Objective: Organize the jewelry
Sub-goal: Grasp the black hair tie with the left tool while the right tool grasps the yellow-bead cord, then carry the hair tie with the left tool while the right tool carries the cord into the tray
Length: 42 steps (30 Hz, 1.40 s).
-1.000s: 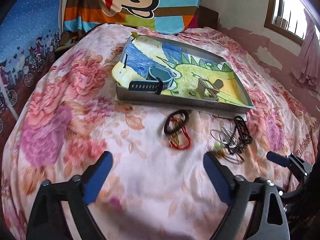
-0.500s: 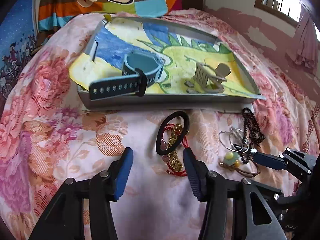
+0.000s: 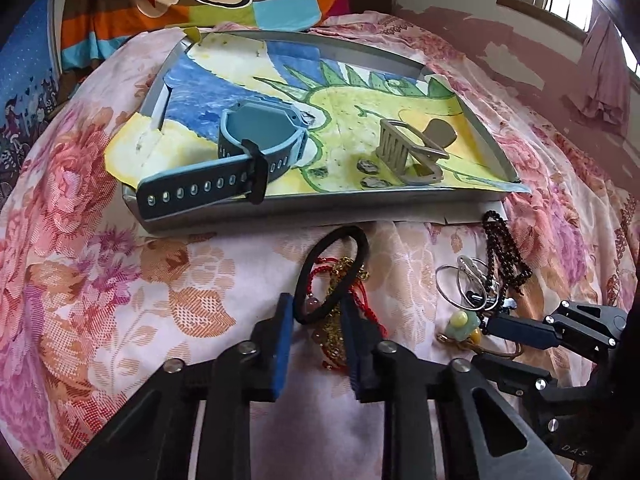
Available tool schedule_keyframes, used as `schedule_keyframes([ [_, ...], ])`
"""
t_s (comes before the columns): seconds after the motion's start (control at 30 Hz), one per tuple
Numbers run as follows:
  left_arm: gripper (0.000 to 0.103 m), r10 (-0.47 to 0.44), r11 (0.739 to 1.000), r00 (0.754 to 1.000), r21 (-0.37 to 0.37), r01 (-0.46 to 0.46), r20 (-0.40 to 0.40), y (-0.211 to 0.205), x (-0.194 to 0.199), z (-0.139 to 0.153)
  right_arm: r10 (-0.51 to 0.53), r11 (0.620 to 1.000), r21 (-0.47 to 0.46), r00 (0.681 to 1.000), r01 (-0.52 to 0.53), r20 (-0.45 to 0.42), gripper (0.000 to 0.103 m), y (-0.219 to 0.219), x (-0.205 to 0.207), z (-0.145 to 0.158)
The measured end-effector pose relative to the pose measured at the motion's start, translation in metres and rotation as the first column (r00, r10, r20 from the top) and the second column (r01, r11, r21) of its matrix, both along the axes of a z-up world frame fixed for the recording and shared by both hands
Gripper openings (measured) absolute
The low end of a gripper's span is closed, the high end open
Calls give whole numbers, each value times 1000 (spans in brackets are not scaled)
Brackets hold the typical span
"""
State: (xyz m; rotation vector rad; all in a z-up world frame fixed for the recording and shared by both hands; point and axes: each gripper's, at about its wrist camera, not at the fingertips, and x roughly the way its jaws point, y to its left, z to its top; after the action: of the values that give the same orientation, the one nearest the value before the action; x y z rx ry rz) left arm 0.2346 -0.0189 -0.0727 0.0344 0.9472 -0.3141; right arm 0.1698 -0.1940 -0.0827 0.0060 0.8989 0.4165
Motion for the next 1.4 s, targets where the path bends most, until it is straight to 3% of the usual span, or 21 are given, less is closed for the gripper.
schedule_keyframes([
  [0.23, 9, 17, 998, 1000, -53, -17, -11, 6, -5, 2, -10, 999, 44, 1000, 11, -7, 6, -6, -5, -1],
  [0.97, 8, 27, 988, 999, -152, -31, -30, 8, -78, 38, -18, 983, 182, 999, 10, 45, 3, -25, -46, 36],
  [1.17, 8, 52, 985, 999, -164, -50, 12, 3, -66, 54, -43, 980, 198, 991, 18, 127, 3, -36, -32, 64],
  [1.4, 8, 108, 979, 989, -186, -88, 97, -12, -25, 75, -92, 982, 182, 967, 49, 236, 3, -51, 13, 95],
])
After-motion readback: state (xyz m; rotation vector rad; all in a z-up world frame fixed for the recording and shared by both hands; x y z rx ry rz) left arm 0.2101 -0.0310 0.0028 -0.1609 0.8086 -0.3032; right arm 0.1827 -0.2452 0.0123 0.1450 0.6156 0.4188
